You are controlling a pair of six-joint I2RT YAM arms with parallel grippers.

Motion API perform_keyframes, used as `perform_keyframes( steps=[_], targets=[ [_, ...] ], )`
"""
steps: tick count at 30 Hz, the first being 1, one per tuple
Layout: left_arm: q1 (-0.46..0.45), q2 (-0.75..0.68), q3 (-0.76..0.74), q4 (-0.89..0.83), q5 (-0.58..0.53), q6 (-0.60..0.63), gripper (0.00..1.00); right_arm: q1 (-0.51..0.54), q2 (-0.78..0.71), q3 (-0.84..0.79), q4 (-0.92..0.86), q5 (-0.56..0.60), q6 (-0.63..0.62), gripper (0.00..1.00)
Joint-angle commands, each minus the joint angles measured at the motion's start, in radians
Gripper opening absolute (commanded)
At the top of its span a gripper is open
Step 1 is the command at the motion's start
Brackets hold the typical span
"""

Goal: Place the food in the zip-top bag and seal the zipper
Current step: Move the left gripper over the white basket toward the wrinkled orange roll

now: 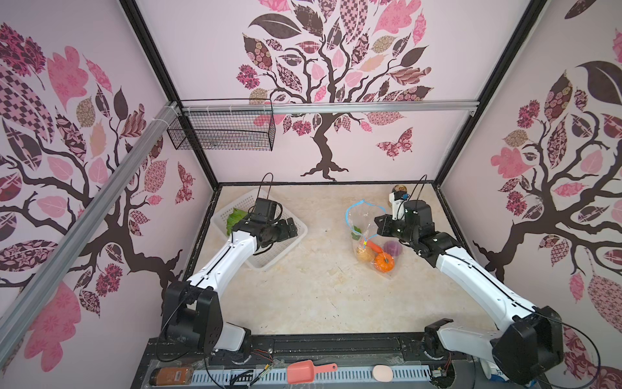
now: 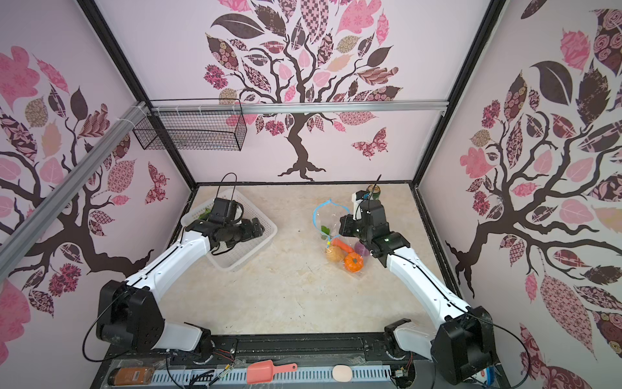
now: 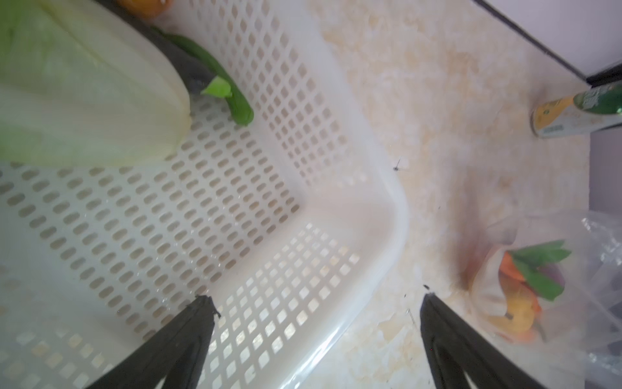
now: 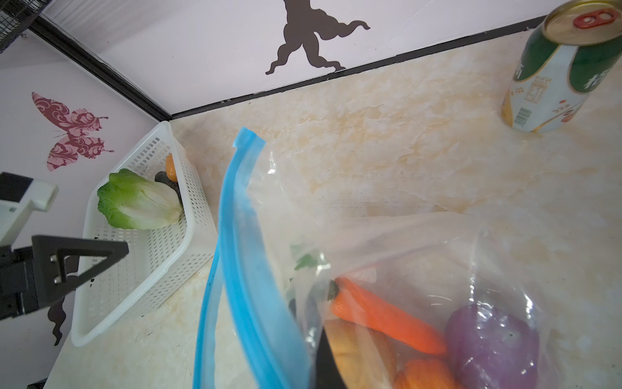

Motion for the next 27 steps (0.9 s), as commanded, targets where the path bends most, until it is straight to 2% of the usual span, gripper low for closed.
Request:
perform_keyframes(
  steps=[1,6,11,18,22,27],
  targets=[
    [0.003,0.106,0.107,0.035,-0.127,-0.123,0.98,-0.007,-0.016,-0.014,0.020,-0.002,-0.002,0.00],
    [0.004,0.272,0.233,0.007,-0.219,-0.323,0.96,-0.007,-0.037,-0.031,0.020,0.009,-0.010,0.00],
    [0.005,0.364,0.280,0.036,-0.247,-0.412,0.92,-0.006,-0.052,-0.041,0.015,0.028,-0.021,0.00],
    [0.004,0.481,0.385,0.030,-0.203,-0.338,0.76,-0.007,-0.053,-0.049,0.017,0.025,-0.022,0.00],
    [0.004,0.504,0.388,0.039,-0.151,-0.286,0.70,-0.007,-0.056,-0.054,0.023,0.027,-0.023,0.00],
    [-0.016,0.503,0.383,0.043,-0.113,-0.205,0.55,-0.007,-0.052,-0.054,0.029,0.018,-0.020,0.00]
  ],
)
